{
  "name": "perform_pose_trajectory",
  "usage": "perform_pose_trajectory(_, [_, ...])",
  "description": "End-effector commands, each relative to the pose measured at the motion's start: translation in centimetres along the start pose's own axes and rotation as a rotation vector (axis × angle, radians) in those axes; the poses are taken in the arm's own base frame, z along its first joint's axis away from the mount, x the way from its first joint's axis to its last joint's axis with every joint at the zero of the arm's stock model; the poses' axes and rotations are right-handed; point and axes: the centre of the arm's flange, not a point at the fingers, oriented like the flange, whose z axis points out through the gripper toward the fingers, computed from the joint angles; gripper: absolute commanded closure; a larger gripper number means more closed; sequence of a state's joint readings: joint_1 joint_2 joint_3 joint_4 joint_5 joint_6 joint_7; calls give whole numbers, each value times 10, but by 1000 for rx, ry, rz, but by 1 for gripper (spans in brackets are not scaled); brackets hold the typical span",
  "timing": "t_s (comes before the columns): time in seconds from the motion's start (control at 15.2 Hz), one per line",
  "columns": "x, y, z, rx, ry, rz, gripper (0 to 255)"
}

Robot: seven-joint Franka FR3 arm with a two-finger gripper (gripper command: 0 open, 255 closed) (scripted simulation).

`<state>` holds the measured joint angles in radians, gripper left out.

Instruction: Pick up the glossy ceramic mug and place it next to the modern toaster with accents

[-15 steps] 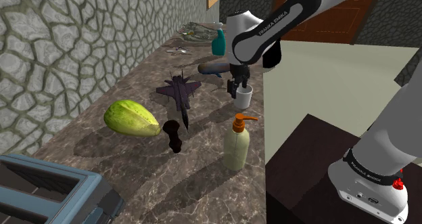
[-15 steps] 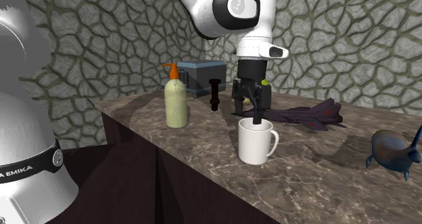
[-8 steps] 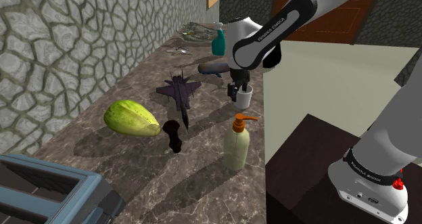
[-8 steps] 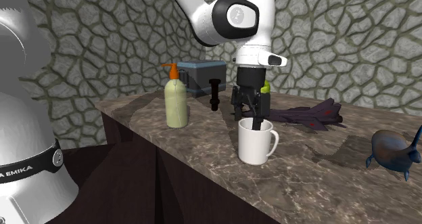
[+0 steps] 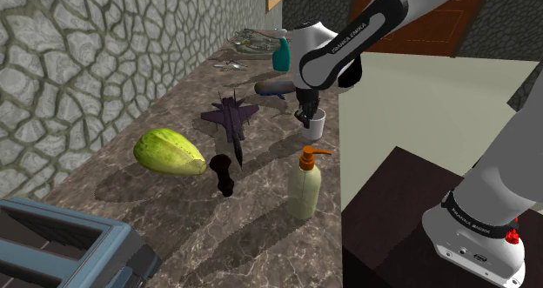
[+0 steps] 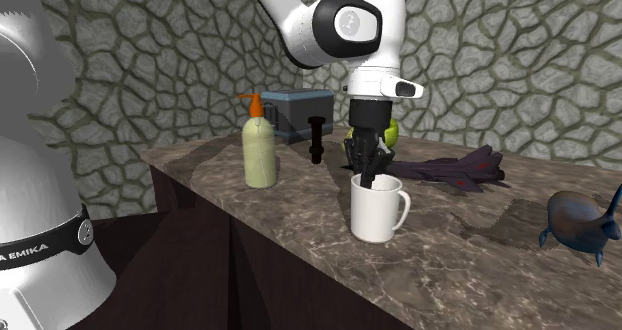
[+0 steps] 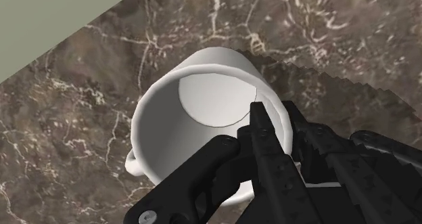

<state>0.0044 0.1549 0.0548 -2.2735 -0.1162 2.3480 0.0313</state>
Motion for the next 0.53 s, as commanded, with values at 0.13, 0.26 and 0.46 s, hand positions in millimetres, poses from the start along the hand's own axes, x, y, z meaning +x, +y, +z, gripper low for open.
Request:
perform_pose_trajectory(0.13, [0,0,0,0,0,0,255])
perform_pose_trajectory(0.26, [0,0,0,0,0,0,255])
perform_pose_trajectory(0.46, [-1,1,-10,0,0,0,255])
